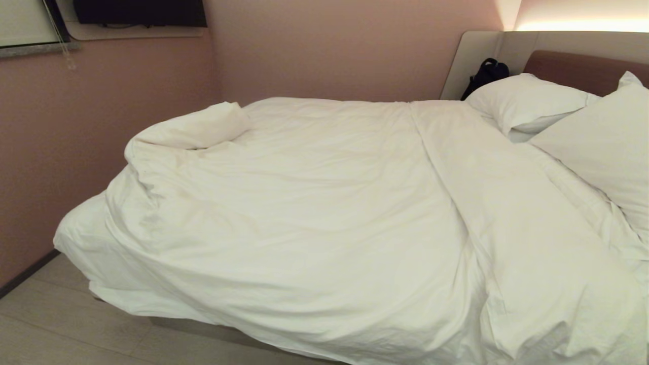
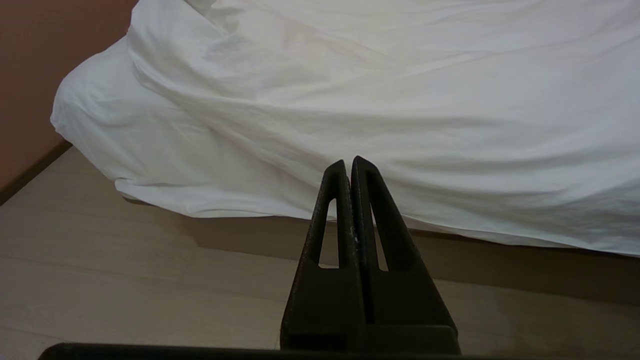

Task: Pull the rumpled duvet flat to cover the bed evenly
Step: Hold the folded corner of the quilt

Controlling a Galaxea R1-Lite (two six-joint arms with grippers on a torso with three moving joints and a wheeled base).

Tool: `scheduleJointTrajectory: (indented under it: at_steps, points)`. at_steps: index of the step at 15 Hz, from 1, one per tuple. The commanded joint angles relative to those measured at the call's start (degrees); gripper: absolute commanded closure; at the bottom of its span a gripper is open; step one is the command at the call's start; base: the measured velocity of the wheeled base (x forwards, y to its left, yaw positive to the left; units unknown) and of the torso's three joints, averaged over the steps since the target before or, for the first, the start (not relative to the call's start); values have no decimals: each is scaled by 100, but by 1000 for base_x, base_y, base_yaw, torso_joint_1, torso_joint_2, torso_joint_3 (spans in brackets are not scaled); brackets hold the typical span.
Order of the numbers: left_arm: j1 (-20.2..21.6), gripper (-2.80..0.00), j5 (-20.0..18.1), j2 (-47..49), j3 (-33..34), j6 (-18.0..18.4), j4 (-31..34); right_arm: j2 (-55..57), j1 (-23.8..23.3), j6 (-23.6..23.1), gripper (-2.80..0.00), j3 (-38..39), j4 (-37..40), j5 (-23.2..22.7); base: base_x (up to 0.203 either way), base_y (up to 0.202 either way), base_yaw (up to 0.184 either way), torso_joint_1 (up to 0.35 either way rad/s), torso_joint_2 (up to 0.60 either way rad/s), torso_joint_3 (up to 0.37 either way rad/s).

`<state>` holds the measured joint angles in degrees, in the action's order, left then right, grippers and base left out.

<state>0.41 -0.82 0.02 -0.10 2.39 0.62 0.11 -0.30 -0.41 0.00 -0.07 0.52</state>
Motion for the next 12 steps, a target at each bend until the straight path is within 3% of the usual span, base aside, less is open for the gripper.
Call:
scheduleJointTrajectory:
  at_steps: [1,12]
  points:
    - [2,0,5,-2,9,-7,0,-2,4,-2,0,0,-1,1,0,0,0,0,0,0]
    - [2,0,11,-2,1,-72,0,4,1,-2,0,0,-1,1,0,0,0,0,0,0]
